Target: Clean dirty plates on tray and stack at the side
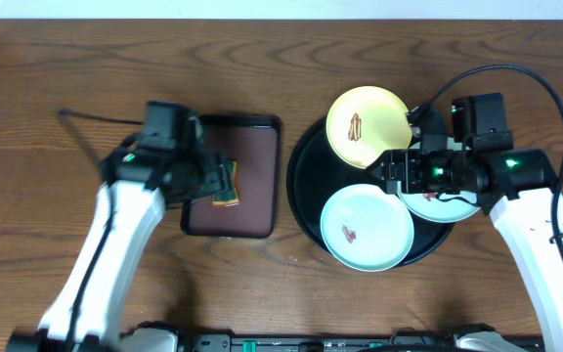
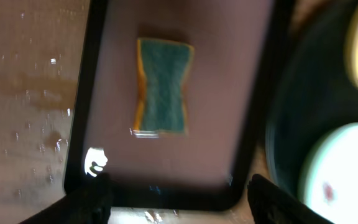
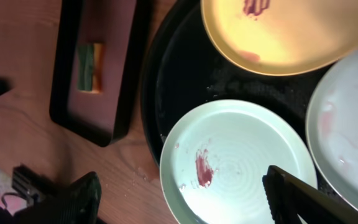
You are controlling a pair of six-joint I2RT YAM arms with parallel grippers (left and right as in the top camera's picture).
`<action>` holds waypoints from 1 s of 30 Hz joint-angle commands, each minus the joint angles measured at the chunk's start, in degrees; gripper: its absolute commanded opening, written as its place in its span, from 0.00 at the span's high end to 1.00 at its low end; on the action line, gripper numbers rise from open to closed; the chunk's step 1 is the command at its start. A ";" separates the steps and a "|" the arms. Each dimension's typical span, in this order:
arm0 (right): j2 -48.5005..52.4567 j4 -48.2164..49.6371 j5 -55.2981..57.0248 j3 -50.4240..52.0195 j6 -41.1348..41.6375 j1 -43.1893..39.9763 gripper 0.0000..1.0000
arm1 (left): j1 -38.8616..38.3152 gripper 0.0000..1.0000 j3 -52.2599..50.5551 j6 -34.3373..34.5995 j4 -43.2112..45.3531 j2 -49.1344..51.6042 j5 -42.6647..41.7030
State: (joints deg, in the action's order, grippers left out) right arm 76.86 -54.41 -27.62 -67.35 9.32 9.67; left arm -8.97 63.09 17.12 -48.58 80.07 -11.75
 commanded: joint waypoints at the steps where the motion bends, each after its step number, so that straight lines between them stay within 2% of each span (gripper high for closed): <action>1: -0.28 0.44 0.61 -0.74 -1.22 2.12 0.18 | -2.84 0.38 0.07 0.74 4.07 9.55 8.28; 3: -0.28 0.92 0.61 -0.74 -0.35 2.93 0.18 | -3.13 0.56 0.07 1.49 6.27 15.65 8.39; 4: -0.31 1.20 0.61 -0.74 0.17 3.10 0.18 | -3.10 0.59 0.07 1.73 6.71 18.01 8.39; 7: -0.28 1.73 0.59 -0.74 1.36 3.30 0.17 | -3.10 0.60 0.07 2.08 8.57 25.46 8.37; 9: -0.31 1.75 0.59 -0.74 1.36 3.30 0.17 | -3.10 0.64 0.07 2.27 9.29 28.59 7.78; 10: -0.31 1.88 0.59 -0.74 1.36 3.30 0.17 | -3.13 0.81 0.07 2.25 9.49 29.92 6.29; 11: -0.31 2.14 0.59 -0.74 1.36 3.30 0.17 | -3.10 0.93 0.09 2.23 9.05 30.75 3.06; 16: -0.28 2.16 0.59 -0.74 1.33 3.30 0.18 | -2.95 0.92 0.74 2.23 6.21 25.38 3.30; 17: -0.31 2.16 0.59 -0.74 1.33 3.30 0.18 | -2.95 0.83 0.74 2.23 6.05 23.89 3.41; 19: -0.31 2.23 0.59 -0.74 1.33 3.30 0.17 | -2.95 0.53 0.74 2.21 6.56 20.74 3.96; 20: -0.28 2.27 0.61 -0.74 1.33 3.30 0.17 | -2.95 0.51 0.74 2.21 7.48 19.82 5.90; 22: -0.28 2.40 0.61 -0.74 1.33 3.30 0.16 | -2.97 0.51 0.52 2.21 10.38 20.06 10.05; 27: -0.28 2.36 0.61 -0.74 1.36 3.30 0.16 | -2.95 0.54 -1.84 2.21 16.59 24.17 11.17; 29: -0.28 2.36 0.59 -0.74 1.36 3.30 0.16 | -2.97 0.60 -2.58 2.21 18.18 26.10 11.15; 30: -0.31 2.40 0.61 -0.74 1.36 3.30 0.16 | -2.97 0.76 -2.78 2.23 18.78 27.45 11.13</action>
State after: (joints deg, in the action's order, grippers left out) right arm 76.86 -52.18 -26.98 -67.35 10.22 12.73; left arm -12.05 62.17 19.49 -30.63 103.37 -2.37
